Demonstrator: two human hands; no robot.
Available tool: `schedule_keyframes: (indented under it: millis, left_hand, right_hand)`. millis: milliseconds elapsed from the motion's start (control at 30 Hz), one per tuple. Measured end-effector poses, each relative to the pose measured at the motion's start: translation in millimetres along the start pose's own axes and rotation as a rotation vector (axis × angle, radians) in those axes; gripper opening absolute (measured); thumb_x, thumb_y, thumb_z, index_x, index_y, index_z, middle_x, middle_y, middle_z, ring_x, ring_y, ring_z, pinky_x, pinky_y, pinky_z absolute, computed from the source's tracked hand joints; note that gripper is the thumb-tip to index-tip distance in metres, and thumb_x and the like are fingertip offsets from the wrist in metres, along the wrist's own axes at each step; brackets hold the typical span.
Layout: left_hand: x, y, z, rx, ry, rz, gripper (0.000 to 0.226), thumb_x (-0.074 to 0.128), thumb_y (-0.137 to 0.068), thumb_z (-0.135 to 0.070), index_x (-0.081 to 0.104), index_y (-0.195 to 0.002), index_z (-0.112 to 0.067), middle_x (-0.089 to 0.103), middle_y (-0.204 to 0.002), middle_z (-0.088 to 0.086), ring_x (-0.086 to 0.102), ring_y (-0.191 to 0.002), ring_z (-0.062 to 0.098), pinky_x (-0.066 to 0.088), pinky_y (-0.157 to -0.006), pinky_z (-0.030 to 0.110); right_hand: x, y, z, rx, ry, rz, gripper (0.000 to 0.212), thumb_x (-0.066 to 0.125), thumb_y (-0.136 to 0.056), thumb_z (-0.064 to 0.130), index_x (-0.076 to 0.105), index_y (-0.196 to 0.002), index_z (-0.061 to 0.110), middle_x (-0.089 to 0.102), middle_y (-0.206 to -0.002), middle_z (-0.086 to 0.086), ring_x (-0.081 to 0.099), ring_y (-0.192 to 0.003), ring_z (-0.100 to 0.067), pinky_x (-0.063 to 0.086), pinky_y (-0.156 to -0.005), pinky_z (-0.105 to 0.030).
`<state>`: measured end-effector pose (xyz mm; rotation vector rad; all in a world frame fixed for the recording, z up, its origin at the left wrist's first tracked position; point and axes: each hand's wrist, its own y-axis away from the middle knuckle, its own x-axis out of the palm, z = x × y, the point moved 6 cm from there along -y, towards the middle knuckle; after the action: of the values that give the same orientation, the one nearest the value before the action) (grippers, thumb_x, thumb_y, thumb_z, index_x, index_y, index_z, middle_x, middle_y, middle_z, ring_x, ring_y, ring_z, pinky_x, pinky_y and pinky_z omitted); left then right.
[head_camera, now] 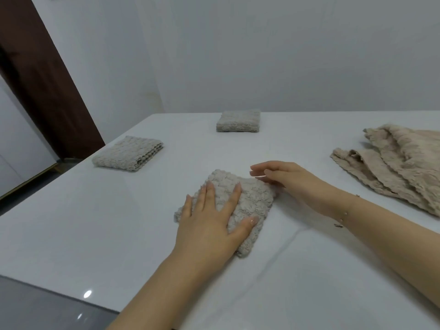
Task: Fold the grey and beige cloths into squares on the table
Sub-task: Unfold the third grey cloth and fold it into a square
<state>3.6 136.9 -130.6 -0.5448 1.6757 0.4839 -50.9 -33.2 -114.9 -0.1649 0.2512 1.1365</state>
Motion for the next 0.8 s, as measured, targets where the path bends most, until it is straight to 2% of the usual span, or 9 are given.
schedule_keyframes:
  millis: [67, 133, 233, 300, 400, 533, 633, 733, 800]
  left_hand:
    - [-1.0, -3.3, 0.6, 0.005, -0.033, 0.071, 0.066, 0.012, -0.085, -0.074, -0.015, -0.142, -0.054, -0.017, -0.158, 0.010, -0.020, -0.145, 0.018, -0.012, -0.118, 0.043]
    - [-6.0, -12.6, 0.0, -0.022, -0.021, 0.142, 0.066, 0.011, -0.088, -0.071, -0.009, -0.146, -0.048, -0.015, -0.158, 0.011, -0.017, -0.146, 0.020, -0.013, -0.117, 0.045]
    - [-24.2, -31.3, -12.4, 0.006, 0.069, 0.021, 0.060, 0.009, -0.097, -0.055, 0.003, -0.152, -0.032, -0.018, -0.159, 0.003, -0.018, -0.145, 0.015, -0.013, -0.117, 0.043]
    - [-23.7, -36.9, -25.5, 0.078, 0.087, -0.017, 0.056, 0.008, -0.100, -0.046, 0.001, -0.152, -0.027, -0.018, -0.158, -0.003, -0.019, -0.144, 0.010, -0.012, -0.118, 0.040]
    - [-1.1, -35.3, -32.9, 0.100, 0.031, 0.037, 0.055, 0.006, -0.101, -0.043, -0.008, -0.151, -0.026, -0.017, -0.159, -0.005, -0.018, -0.144, 0.008, -0.011, -0.118, 0.039]
    - [7.4, -32.1, -30.8, 0.072, -0.015, -0.017, 0.055, 0.004, -0.100, -0.041, -0.014, -0.150, -0.025, -0.019, -0.158, -0.006, -0.020, -0.143, 0.006, -0.015, -0.117, 0.036]
    - [4.8, -31.4, -31.1, 0.061, 0.016, -0.036, 0.055, 0.004, -0.100, -0.040, -0.015, -0.149, -0.024, -0.019, -0.158, -0.008, -0.021, -0.142, 0.004, -0.015, -0.117, 0.034]
    - [4.3, -29.5, -30.3, 0.057, 0.082, -0.047, 0.054, 0.003, -0.100, -0.040, -0.016, -0.148, -0.024, -0.018, -0.157, -0.010, -0.020, -0.141, 0.000, -0.015, -0.117, 0.032]
    - [3.7, -29.1, -28.9, 0.057, 0.134, -0.048, 0.053, 0.003, -0.100, -0.040, -0.014, -0.148, -0.024, -0.017, -0.157, -0.012, -0.019, -0.141, -0.003, -0.014, -0.117, 0.030]
  right_hand:
    - [-9.8, 3.2, 0.6, -0.016, 0.051, -0.094, 0.028, 0.042, -0.099, 0.009, 0.065, -0.114, 0.012, 0.067, -0.115, 0.000, 0.062, -0.108, -0.016, 0.048, -0.088, -0.018]
    - [-15.1, 7.4, -2.6, -0.033, 0.137, -0.152, 0.023, 0.048, -0.097, 0.012, 0.070, -0.103, 0.013, 0.070, -0.104, 0.001, 0.064, -0.100, -0.017, 0.049, -0.087, -0.020]
    - [-21.2, 10.3, -6.1, -0.042, 0.300, -0.191, 0.020, 0.055, -0.092, 0.024, 0.074, -0.090, 0.019, 0.073, -0.093, -0.001, 0.065, -0.095, -0.022, 0.049, -0.089, -0.036]
    - [-22.4, 10.4, -5.8, -0.043, 0.297, -0.181, 0.019, 0.060, -0.090, 0.028, 0.074, -0.087, 0.017, 0.073, -0.092, -0.008, 0.065, -0.089, -0.024, 0.050, -0.085, -0.036]
    - [-18.3, 9.3, -8.2, 0.010, 0.193, -0.094, 0.021, 0.065, -0.087, 0.033, 0.074, -0.087, 0.015, 0.071, -0.097, -0.015, 0.059, -0.079, -0.017, 0.045, -0.075, -0.029]
    - [-13.5, 2.0, -12.2, 0.067, 0.097, 0.028, 0.018, 0.064, -0.089, 0.027, 0.072, -0.097, 0.014, 0.072, -0.104, -0.004, 0.061, -0.089, -0.007, 0.047, -0.080, -0.014]
    - [-5.9, -4.3, -12.2, 0.053, 0.092, 0.114, 0.022, 0.062, -0.091, 0.025, 0.069, -0.104, 0.009, 0.070, -0.109, -0.007, 0.060, -0.095, -0.006, 0.046, -0.088, -0.015]
    - [-4.6, -5.2, -12.5, 0.063, 0.028, 0.154, 0.023, 0.060, -0.091, 0.023, 0.065, -0.102, 0.004, 0.067, -0.092, -0.001, 0.059, -0.086, -0.002, 0.046, -0.076, -0.009]
    - [-4.8, -5.4, -13.0, 0.065, -0.012, 0.185, 0.016, 0.058, -0.093, 0.020, 0.063, -0.101, 0.007, 0.064, -0.087, 0.007, 0.059, -0.080, 0.003, 0.043, -0.072, -0.006]
